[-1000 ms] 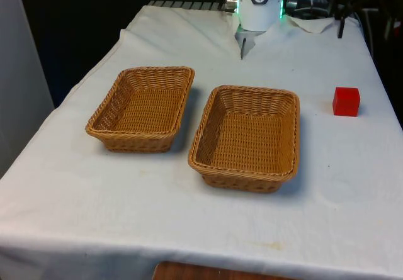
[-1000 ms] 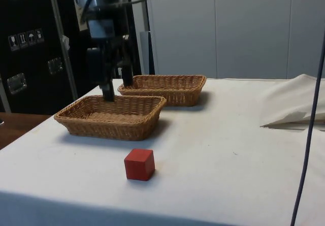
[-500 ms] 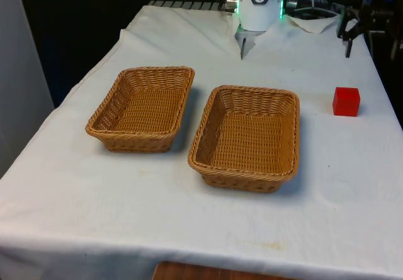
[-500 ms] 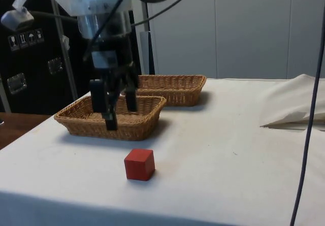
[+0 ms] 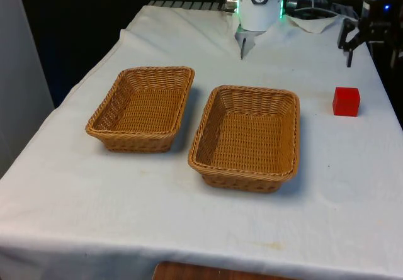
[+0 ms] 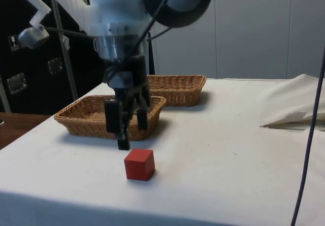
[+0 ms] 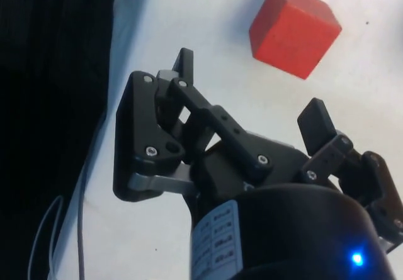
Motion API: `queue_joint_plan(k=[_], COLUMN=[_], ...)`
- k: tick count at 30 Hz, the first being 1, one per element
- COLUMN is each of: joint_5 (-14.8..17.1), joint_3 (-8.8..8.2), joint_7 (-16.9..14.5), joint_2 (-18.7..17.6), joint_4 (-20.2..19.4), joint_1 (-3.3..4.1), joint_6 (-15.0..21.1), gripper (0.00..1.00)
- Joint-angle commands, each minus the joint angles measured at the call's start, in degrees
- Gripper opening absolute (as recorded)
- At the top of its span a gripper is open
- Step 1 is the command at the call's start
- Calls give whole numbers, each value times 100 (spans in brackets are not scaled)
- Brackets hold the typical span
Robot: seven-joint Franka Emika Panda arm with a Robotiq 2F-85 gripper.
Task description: Pick up the red cube and place it into the right basket.
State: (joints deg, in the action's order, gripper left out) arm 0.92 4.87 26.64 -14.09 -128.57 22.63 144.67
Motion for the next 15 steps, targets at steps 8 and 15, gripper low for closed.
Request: queue_joint_plan(k=[8,15], joint_5=[138,149], joint_3=[-80,-120], joint_7=[-407,-602], joint_2=[-332,-613], joint_4=[-109,-97], joint_1=[-178,-275], joint_6=[590,877], gripper=[100,100])
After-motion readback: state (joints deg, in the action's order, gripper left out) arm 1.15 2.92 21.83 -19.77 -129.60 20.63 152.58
